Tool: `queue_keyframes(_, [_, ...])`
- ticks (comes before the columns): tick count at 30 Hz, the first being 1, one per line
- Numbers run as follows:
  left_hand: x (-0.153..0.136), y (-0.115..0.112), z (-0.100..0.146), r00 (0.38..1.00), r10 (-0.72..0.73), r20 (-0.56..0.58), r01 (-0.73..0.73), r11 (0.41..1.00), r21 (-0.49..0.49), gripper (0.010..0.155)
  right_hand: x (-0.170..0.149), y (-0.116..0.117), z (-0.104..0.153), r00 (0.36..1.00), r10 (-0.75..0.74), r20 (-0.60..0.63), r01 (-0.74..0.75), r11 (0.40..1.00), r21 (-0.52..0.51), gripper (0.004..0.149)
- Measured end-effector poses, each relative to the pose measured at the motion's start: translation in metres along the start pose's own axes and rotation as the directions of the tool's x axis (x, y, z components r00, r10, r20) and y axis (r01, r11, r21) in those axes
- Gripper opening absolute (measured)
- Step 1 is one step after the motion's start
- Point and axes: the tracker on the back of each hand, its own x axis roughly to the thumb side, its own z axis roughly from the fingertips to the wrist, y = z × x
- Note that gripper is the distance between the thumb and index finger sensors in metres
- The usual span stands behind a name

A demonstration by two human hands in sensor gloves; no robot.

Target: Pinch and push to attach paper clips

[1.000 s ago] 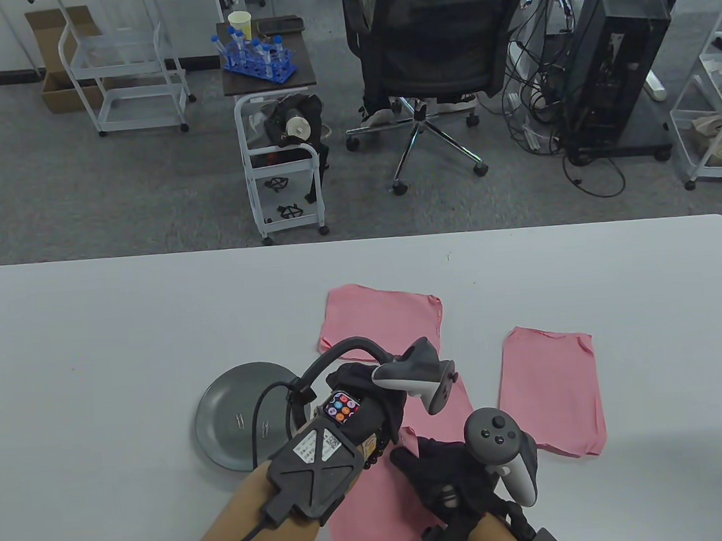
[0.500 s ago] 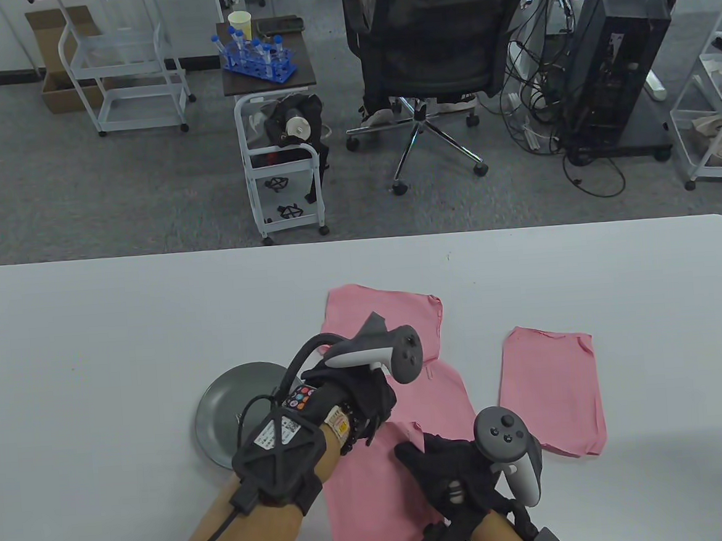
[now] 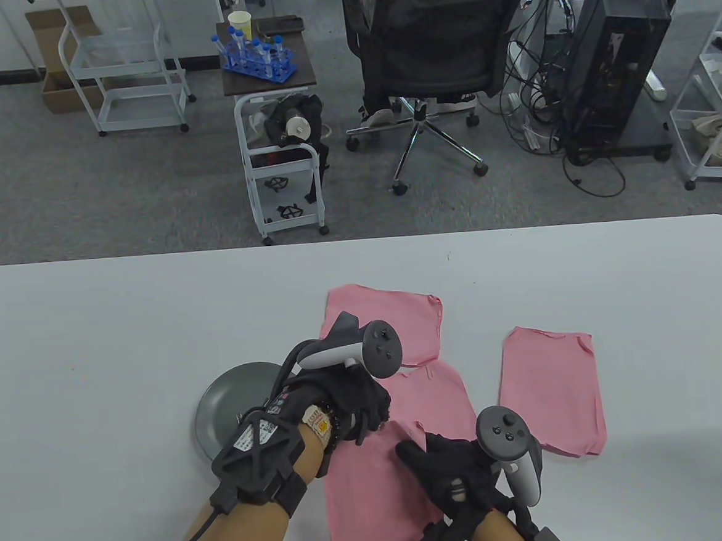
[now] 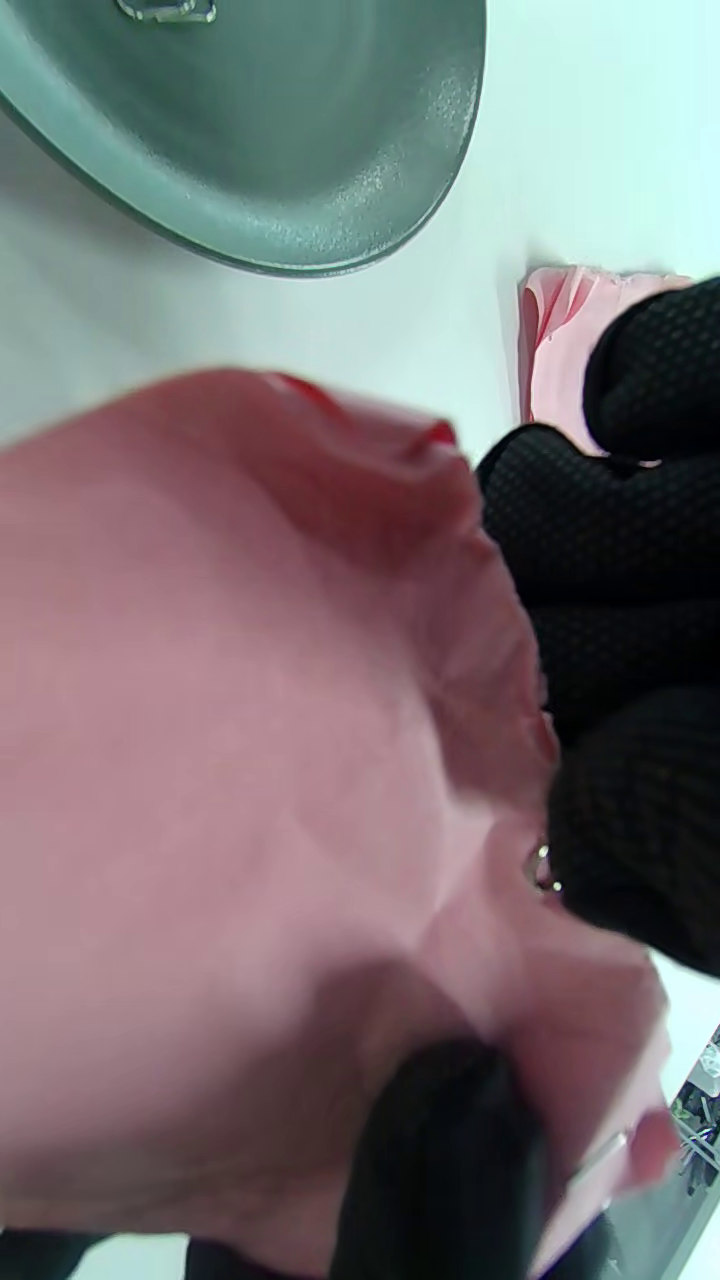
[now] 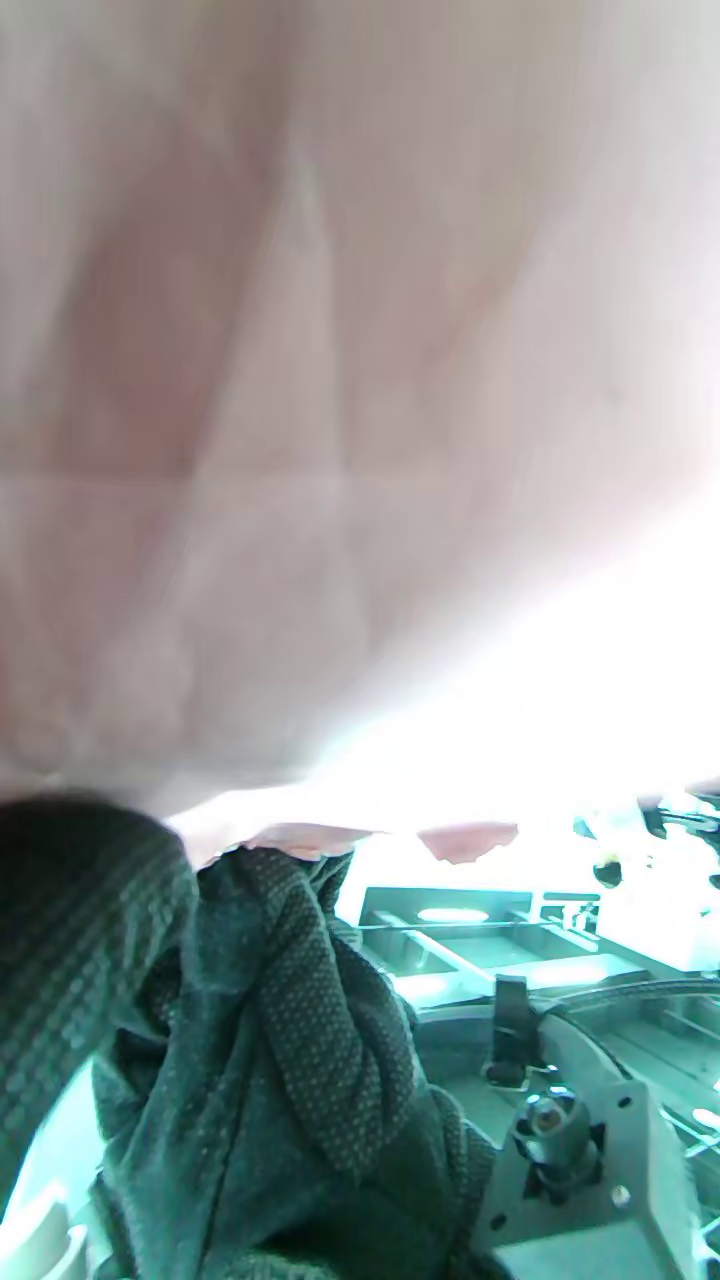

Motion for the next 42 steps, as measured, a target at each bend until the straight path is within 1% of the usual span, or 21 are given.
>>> queue_keyframes(1, [0.003,-0.002,-0.001,1.000,0.001,0.014,-0.001,1.000,-0.013,0.041,0.000,0.000,0.000,1.000,0.010,-0.014,-0.010,1.000,0.012,0.055])
queue_keyframes(2, [0.006,-0.003,-0.001,1.000,-0.029,0.003,0.029,1.000,-0.011,0.041,0.001,-0.001,0.000,1.000,0.025,-0.010,-0.025,1.000,0.006,0.056])
queue_keyframes(5, [0.013,-0.006,-0.004,0.997,-0.079,0.012,0.080,0.997,-0.024,0.041,0.001,-0.001,0.002,0.998,0.053,-0.028,-0.055,0.996,-0.066,0.045])
queue_keyframes(9, [0.017,-0.007,-0.006,0.995,-0.097,0.031,0.098,0.995,-0.029,0.041,0.001,0.000,0.002,0.998,0.064,-0.012,-0.065,0.992,-0.106,0.042])
queue_keyframes(12, [0.015,-0.008,-0.007,0.996,-0.064,0.065,0.067,0.997,-0.043,0.041,0.001,0.000,0.001,0.999,0.053,0.011,-0.052,0.994,-0.101,0.041])
queue_keyframes(15, [0.011,-0.009,-0.006,0.997,-0.022,0.072,0.026,0.999,-0.045,0.041,0.001,0.000,0.002,0.999,0.041,0.025,-0.038,0.994,-0.103,0.041])
queue_keyframes(16, [0.007,-0.008,-0.004,0.998,0.005,0.067,-0.003,0.999,-0.032,0.041,0.001,-0.002,0.002,0.999,0.039,0.035,-0.034,0.993,-0.117,0.041])
queue_keyframes(19, [-0.006,-0.007,-0.001,0.995,0.097,0.040,-0.097,0.995,0.012,0.044,0.001,-0.005,0.002,0.999,-0.010,0.047,0.015,0.993,-0.113,0.041])
queue_keyframes(20, [-0.009,-0.007,-0.001,0.989,0.139,0.053,-0.140,0.990,0.015,0.044,0.000,-0.006,0.001,0.999,-0.022,0.046,0.027,0.994,-0.109,0.041])
queue_keyframes(22, [-0.010,-0.009,-0.001,0.982,0.178,0.069,-0.179,0.984,0.001,0.042,-0.001,-0.005,0.001,0.999,-0.030,0.045,0.034,0.993,-0.109,0.041])
queue_keyframes(24, [-0.008,-0.008,0.000,0.987,0.145,0.065,-0.147,0.989,0.032,0.041,-0.001,-0.005,0.001,0.999,-0.031,0.044,0.036,0.993,-0.109,0.041])
queue_keyframes(27, [-0.003,-0.007,0.001,0.993,0.103,0.063,-0.106,0.993,0.052,0.041,0.000,-0.005,0.002,0.998,-0.028,0.051,0.034,0.992,-0.125,0.041])
queue_keyframes(31, [0.000,-0.007,0.000,0.992,0.104,0.068,-0.107,0.994,0.035,0.041,0.001,-0.005,0.004,0.998,-0.028,0.059,0.036,0.990,-0.138,0.041])
queue_keyframes(34, [-0.001,-0.008,0.000,0.986,0.129,0.102,-0.131,0.991,0.016,0.041,0.001,-0.005,0.004,0.998,-0.005,0.065,0.015,0.988,-0.151,0.041])
queue_keyframes(36, [-0.002,-0.009,-0.001,0.985,0.140,0.104,-0.141,0.990,0.006,0.042,0.001,-0.004,0.004,0.998,0.006,0.068,0.004,0.989,-0.149,0.041])
queue_keyframes(40, [-0.001,-0.014,-0.004,0.986,0.115,0.125,-0.113,0.993,-0.024,0.042,0.002,0.000,0.004,0.997,0.042,0.071,-0.031,0.989,-0.147,0.041])
queue_keyframes(42, [-0.002,-0.016,-0.004,0.985,0.118,0.128,-0.117,0.993,-0.022,0.042,0.003,0.000,0.004,0.996,0.055,0.072,-0.044,0.988,-0.147,0.042])
